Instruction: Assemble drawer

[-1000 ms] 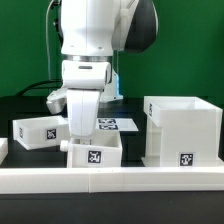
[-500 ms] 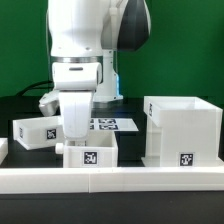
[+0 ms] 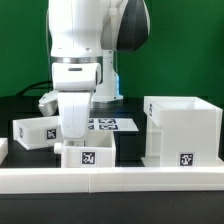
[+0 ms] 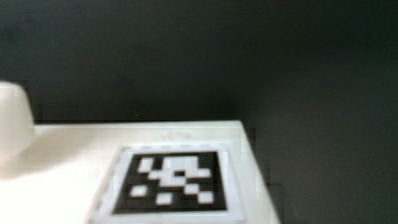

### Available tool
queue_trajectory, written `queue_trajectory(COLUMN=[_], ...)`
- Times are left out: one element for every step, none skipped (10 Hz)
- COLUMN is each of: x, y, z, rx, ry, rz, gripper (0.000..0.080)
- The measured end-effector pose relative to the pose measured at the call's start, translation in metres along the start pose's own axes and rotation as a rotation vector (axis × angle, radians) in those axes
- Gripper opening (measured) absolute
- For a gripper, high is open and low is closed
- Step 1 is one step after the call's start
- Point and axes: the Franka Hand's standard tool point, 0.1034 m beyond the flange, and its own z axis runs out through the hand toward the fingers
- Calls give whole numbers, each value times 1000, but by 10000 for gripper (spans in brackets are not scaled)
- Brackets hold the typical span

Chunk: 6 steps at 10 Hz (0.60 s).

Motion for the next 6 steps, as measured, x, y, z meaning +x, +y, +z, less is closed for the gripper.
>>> queue_trajectory(x=[7, 16, 23, 29, 33, 32], y=[2, 6, 9, 9, 8, 8], z=[1, -1, -2, -2, -2, -1], rx=[5, 25, 23, 23, 24, 25], ry=[4, 9, 12, 16, 19, 19], rz=[7, 11, 22, 36, 63, 65], gripper=[42, 42, 42, 42, 42, 42])
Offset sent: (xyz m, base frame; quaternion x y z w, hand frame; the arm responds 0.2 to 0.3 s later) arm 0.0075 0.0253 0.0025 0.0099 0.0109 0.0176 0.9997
